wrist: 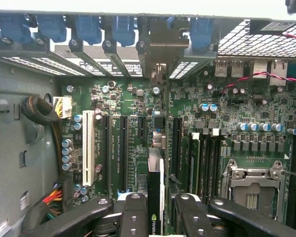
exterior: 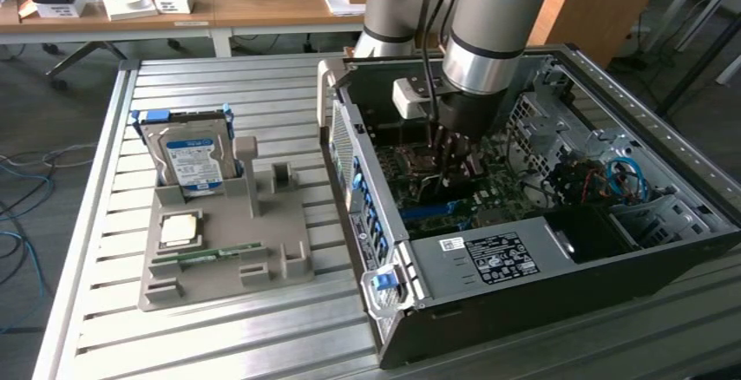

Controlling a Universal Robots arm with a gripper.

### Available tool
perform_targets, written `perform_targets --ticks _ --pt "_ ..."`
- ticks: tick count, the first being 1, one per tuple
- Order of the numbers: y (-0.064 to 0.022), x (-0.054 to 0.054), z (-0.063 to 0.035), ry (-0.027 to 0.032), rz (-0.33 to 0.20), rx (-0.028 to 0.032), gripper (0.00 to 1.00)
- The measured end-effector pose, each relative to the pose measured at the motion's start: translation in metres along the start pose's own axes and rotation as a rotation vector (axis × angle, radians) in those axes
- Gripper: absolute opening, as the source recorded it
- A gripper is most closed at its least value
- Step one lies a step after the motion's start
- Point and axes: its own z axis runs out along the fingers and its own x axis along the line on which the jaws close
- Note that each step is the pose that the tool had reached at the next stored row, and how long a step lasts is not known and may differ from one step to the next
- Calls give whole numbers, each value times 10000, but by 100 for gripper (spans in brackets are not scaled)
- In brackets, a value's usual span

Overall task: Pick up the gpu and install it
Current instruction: 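Insert the gpu into the slot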

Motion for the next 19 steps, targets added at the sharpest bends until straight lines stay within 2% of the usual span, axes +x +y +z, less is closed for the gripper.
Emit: perform_targets --ticks 9,19 --pt "0 5 3 6 236 -4 26" --pt "0 13 7 4 273 -3 26"
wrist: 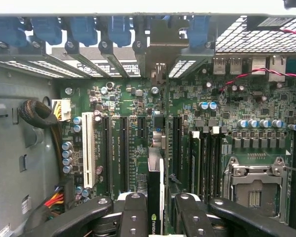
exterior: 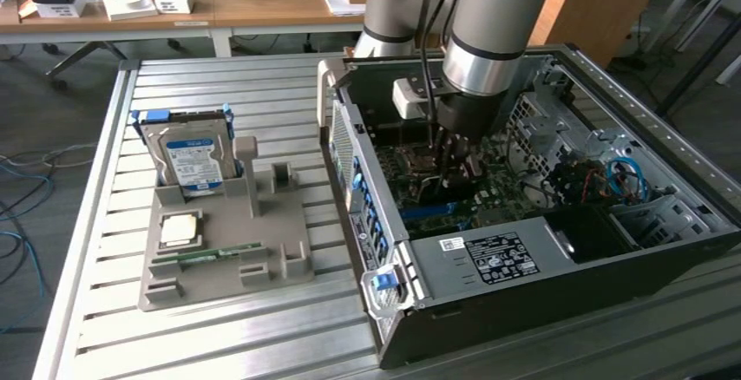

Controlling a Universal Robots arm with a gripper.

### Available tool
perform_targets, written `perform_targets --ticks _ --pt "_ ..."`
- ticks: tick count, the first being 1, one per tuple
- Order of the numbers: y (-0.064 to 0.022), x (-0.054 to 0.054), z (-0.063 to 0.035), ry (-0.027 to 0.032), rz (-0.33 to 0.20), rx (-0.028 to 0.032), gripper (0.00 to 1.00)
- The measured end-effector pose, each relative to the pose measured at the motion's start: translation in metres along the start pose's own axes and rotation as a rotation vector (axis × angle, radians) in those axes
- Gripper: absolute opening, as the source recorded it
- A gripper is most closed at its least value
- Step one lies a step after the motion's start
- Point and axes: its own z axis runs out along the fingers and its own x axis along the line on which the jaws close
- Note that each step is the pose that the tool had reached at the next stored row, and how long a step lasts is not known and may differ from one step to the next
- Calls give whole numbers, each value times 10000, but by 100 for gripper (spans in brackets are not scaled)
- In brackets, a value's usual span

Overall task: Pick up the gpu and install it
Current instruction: 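Insert the gpu into the slot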

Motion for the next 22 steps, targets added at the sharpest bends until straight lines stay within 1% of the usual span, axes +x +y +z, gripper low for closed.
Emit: perform_targets --ticks 5,10,22 --pt "-1 0 -1 0 8 -1 26" --pt "-2 3 1 -14 35 0 26" --pt "0 6 16 -11 92 -2 26"
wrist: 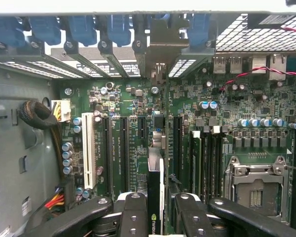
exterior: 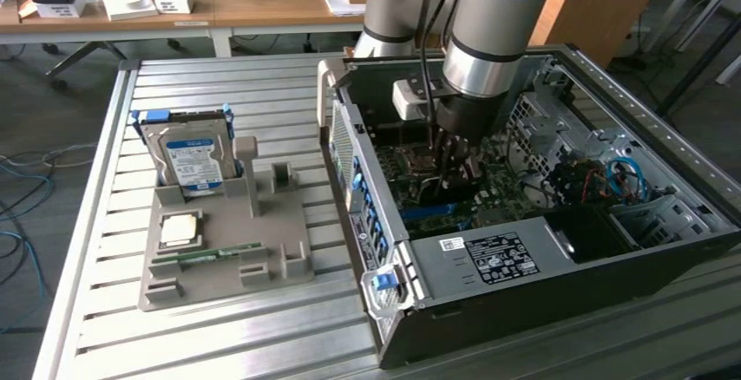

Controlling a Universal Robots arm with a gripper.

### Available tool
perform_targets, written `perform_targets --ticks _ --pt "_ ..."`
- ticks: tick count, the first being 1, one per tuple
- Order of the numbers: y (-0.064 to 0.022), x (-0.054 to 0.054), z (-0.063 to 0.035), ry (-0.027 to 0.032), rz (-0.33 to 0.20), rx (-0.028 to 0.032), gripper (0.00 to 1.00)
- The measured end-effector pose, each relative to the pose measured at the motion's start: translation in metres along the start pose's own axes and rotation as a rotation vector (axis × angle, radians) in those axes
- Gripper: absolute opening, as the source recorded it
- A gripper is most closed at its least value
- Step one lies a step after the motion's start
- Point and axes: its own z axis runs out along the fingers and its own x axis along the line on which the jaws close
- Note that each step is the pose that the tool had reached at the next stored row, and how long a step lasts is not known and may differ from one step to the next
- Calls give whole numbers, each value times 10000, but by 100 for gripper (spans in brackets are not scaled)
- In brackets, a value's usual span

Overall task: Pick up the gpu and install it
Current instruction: 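Insert the gpu into the slot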

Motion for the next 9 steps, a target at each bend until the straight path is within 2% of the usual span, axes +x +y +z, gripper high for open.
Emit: perform_targets --ticks 9 --pt "0 2 37 0 36 0 26"
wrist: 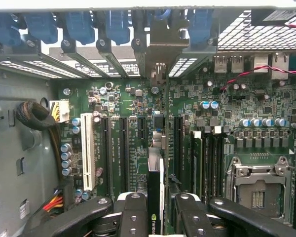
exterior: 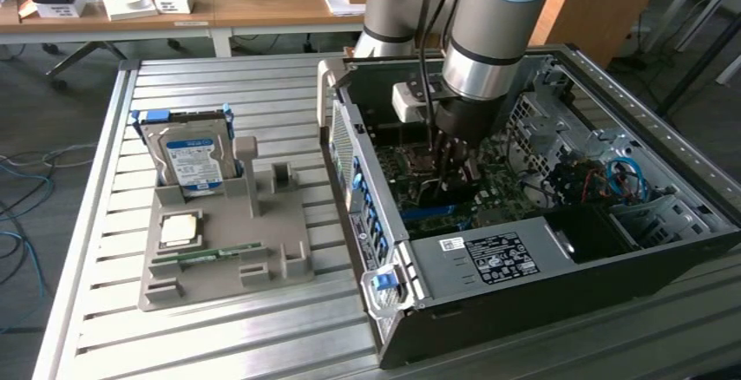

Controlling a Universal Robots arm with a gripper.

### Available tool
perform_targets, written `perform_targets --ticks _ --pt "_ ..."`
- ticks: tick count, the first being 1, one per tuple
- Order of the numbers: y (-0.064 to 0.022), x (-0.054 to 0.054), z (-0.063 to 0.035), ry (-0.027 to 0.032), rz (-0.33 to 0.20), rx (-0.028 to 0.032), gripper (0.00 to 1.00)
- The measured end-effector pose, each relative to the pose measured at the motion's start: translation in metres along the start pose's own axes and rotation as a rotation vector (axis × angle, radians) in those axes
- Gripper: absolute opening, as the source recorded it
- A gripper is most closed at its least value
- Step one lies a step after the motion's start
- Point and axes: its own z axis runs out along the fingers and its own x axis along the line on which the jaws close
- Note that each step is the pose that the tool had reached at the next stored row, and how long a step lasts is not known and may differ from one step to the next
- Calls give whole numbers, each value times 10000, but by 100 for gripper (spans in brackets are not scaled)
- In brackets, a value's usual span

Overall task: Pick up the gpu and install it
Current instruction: 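Insert the gpu into the slot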

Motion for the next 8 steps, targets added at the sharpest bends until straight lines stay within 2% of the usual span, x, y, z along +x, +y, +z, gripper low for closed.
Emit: perform_targets --ticks 8 --pt "5 0 6 -5 5 8 26"
